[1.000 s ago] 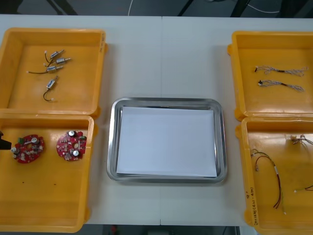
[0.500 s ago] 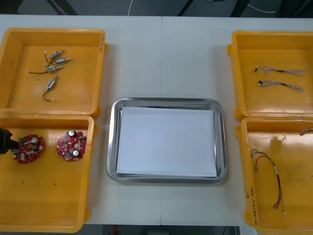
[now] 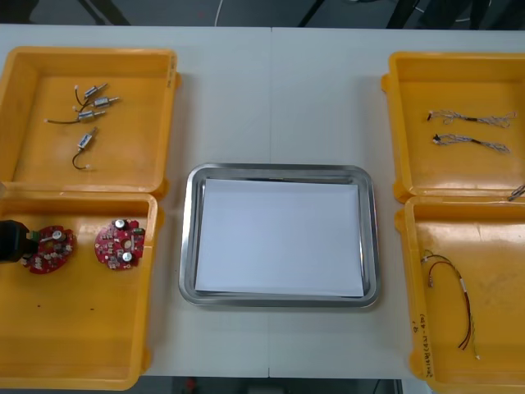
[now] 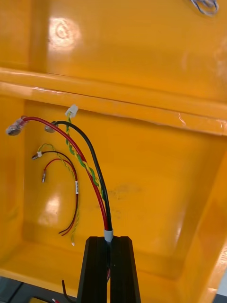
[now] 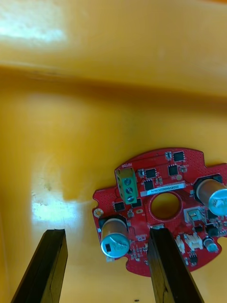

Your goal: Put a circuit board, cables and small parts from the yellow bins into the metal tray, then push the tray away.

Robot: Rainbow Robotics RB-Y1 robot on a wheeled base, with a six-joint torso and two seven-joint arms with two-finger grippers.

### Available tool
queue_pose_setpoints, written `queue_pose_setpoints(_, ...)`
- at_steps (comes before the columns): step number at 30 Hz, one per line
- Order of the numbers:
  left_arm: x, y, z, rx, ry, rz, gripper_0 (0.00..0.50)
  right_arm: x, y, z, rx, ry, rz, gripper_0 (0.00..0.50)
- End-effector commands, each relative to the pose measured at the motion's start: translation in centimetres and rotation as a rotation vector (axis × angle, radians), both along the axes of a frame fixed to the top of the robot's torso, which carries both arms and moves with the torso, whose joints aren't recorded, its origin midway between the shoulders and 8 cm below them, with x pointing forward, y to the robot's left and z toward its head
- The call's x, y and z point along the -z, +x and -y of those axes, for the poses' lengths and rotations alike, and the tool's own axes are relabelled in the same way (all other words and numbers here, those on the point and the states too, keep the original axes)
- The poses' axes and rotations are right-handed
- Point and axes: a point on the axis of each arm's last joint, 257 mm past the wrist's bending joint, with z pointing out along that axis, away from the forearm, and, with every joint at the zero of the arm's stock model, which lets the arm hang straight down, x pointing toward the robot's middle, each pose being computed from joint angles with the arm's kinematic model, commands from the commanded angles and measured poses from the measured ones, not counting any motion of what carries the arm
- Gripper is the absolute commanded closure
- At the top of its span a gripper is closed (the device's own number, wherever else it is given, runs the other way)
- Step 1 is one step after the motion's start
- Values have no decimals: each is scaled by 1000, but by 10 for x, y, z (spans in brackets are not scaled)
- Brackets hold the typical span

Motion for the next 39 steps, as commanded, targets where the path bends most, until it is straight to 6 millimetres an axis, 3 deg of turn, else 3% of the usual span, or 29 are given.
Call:
queue_pose_setpoints(1, -12, 12, -15, -14, 49, 26, 0, -33, -6, -18, -133, -164, 33, 500)
queue_pose_setpoints(10, -8, 9, -16, -14, 53, 19, 0, -43, -11, -73, -317, -240, 86, 500)
queue_pose_setpoints(15, -8, 8, -16, -14, 53, 17, 0, -45, -10, -78, -333, -238, 94, 500)
queue_pose_setpoints(16, -8, 8, -15, -15, 51, 17, 117, -45, -9, -78, -333, -240, 93, 500)
queue_pose_setpoints(18, -7, 7, -15, -16, 49, 15, 454, -45, -10, -75, -327, -244, 86, 500)
queue_pose_setpoints(19, -6, 7, -15, -16, 49, 14, 496, -45, -9, -74, -325, -247, 86, 500)
queue_pose_setpoints(27, -4, 5, -15, -17, 45, 11, 500, -42, -10, -62, -326, -308, 65, 500)
queue_pose_setpoints(39, -13, 7, -14, -7, 41, 22, 500, -34, -16, -64, -357, -398, 80, 500)
